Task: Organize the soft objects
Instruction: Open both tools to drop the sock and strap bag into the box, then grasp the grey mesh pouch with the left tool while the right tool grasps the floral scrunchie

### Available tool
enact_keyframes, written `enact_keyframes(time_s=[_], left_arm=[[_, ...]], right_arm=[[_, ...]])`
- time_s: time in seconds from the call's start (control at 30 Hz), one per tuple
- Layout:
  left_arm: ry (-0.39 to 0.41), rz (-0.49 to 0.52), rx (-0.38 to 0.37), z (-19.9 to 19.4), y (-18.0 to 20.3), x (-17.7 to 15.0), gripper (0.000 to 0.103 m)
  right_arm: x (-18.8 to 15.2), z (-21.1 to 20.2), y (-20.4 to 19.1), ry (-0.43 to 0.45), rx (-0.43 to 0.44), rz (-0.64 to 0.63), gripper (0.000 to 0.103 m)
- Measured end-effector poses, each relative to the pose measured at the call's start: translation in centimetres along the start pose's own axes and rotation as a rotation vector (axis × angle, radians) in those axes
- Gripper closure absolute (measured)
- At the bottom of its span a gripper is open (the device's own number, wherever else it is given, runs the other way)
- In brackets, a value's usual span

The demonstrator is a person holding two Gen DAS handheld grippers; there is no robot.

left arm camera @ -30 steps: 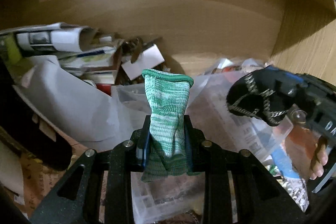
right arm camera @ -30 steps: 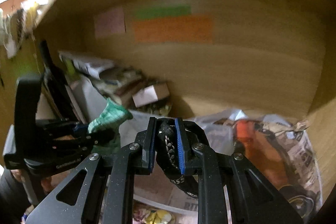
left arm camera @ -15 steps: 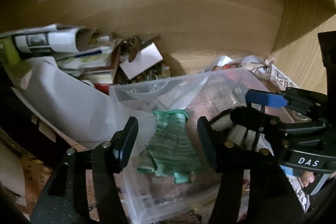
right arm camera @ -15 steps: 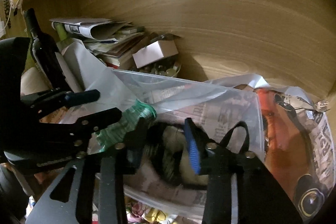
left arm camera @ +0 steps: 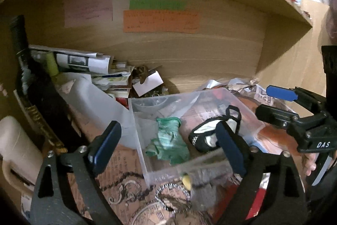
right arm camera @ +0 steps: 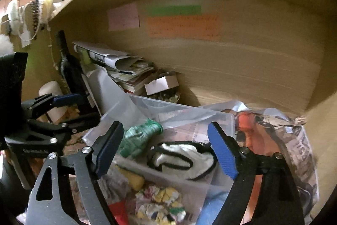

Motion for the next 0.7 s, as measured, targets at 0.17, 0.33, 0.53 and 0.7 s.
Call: enact_keyframes(time_s=[0.17,0.33,0.53,0.7], left_arm=[[-0.026,0.001,-0.028,-0.3,0.7,-1.9,0.010],[-0.092,-0.002,-0.059,0.5,1.8,-4.8,0.010],[-0.171,-0.015,-0.100,2.3,3.1,-7.9,0.010],[-0.205,-0.024,-0.127,3.5,3.9,-9.2,0.025]], right_arm=[[-1.9,-1.3,0.3,-0.011,-0.008,0.002,0.022],[-5.2,-0.7,0.9,-0.088,-0.020,0.005,0.022],[-9.2,1.1,1.9,-0.205,-0.014,0.040,0.022],[-11.4,2.6,2.4,-0.285,0.002,0.066,0.022]])
Point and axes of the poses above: each gripper's, at about its wrist camera, not at the fingertips, and z roughly the way its jaws point, y to its right, x to its top, the point moved 9 cm from there along z, roughly the way its jaws point, and after that the axes turned 5 degrees about z, right-handed, at the moved point
